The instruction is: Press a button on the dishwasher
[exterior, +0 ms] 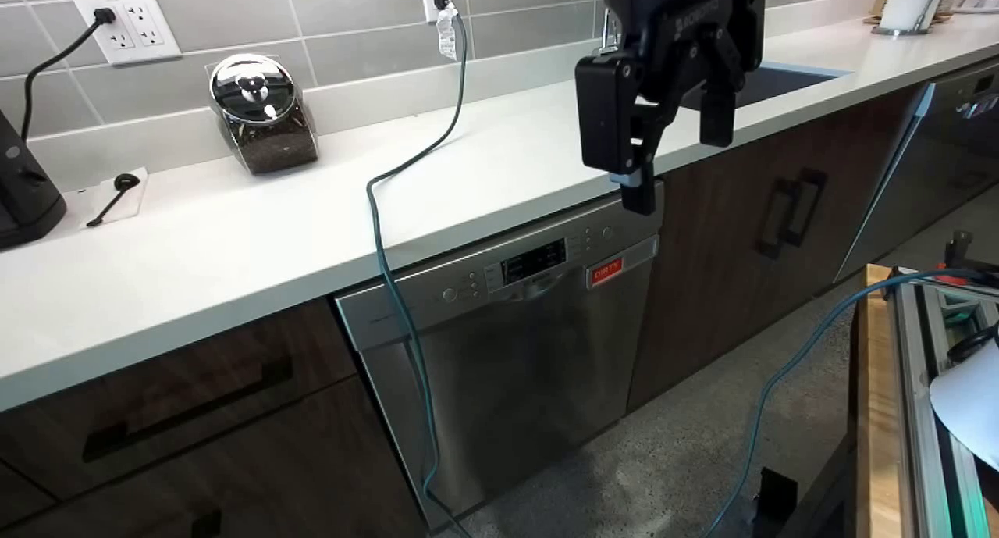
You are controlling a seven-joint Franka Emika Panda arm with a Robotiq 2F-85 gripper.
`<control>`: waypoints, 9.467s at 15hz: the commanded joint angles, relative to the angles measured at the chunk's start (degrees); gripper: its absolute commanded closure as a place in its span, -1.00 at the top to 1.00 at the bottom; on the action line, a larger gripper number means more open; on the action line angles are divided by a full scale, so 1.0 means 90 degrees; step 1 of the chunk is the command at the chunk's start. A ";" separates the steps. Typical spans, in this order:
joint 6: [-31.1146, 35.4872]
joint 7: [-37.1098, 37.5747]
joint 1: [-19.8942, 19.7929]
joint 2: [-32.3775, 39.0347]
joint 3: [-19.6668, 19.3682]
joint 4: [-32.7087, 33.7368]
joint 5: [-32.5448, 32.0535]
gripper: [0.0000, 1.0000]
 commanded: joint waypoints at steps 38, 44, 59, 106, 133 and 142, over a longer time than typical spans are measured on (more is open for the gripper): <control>0.5748 -0.1379 0.0620 0.4266 -0.1458 -0.0341 0.0596 1.00; 0.6730 -0.0956 0.0862 0.4793 -0.2140 -0.0332 0.0103 1.00; 0.7961 -0.1186 0.2000 0.5789 -0.3254 0.0114 0.0507 1.00; 0.7962 -0.1275 0.2382 0.6303 -0.4098 0.0952 0.0637 -1.00; 0.7974 -0.1345 0.2222 0.6684 -0.4044 0.1393 0.0691 -1.00; 0.7979 -0.1323 0.2303 0.6697 -0.4232 0.1429 0.0674 -1.00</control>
